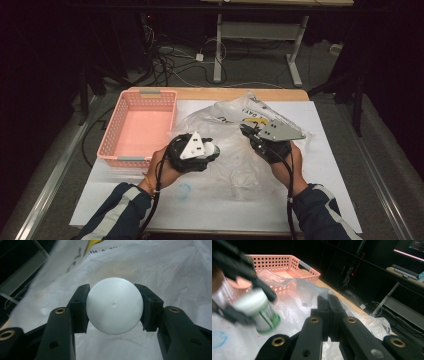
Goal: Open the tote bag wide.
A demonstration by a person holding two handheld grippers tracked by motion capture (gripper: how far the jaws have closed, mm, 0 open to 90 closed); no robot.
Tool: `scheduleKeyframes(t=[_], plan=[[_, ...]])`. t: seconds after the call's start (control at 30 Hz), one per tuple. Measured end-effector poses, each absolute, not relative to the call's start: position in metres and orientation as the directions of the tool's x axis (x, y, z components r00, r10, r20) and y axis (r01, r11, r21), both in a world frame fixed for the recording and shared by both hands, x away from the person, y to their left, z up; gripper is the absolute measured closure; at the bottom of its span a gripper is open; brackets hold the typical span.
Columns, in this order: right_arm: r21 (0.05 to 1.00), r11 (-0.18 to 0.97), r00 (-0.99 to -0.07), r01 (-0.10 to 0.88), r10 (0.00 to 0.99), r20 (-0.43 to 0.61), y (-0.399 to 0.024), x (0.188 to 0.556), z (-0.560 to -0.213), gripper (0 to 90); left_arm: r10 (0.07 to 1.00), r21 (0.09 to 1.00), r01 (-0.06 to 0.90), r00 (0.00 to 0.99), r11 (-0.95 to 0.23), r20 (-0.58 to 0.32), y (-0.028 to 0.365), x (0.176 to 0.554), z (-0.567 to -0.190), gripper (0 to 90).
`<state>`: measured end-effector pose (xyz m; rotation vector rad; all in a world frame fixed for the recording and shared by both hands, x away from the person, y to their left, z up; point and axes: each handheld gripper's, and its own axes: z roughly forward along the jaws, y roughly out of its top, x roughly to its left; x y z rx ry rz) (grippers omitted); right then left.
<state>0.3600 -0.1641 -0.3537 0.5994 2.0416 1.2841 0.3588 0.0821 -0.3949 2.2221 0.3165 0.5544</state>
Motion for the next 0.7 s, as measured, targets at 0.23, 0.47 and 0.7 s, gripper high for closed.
scheduleKeyframes(t=[0.23, 0.47, 0.7], plan=[[0.91, 0.413, -0.69, 0.044, 0.671, -0.271, -0.165, 0.36, -0.355, 90.0, 0.37, 0.738, 0.048, 0.886, -0.673, 0.28, 0.047, 0.376, -0.432, 48.5], [0.914, 0.404, -0.693, 0.047, 0.672, -0.261, -0.168, 0.36, -0.354, 90.0, 0.403, 0.729, 0.106, 0.881, -0.676, 0.246, 0.023, 0.396, -0.461, 48.4], [0.913, 0.403, -0.692, 0.056, 0.675, -0.255, -0.17, 0.361, -0.355, 90.0, 0.448, 0.745, 0.137, 0.863, -0.652, 0.232, 0.02, 0.403, -0.463, 44.0]])
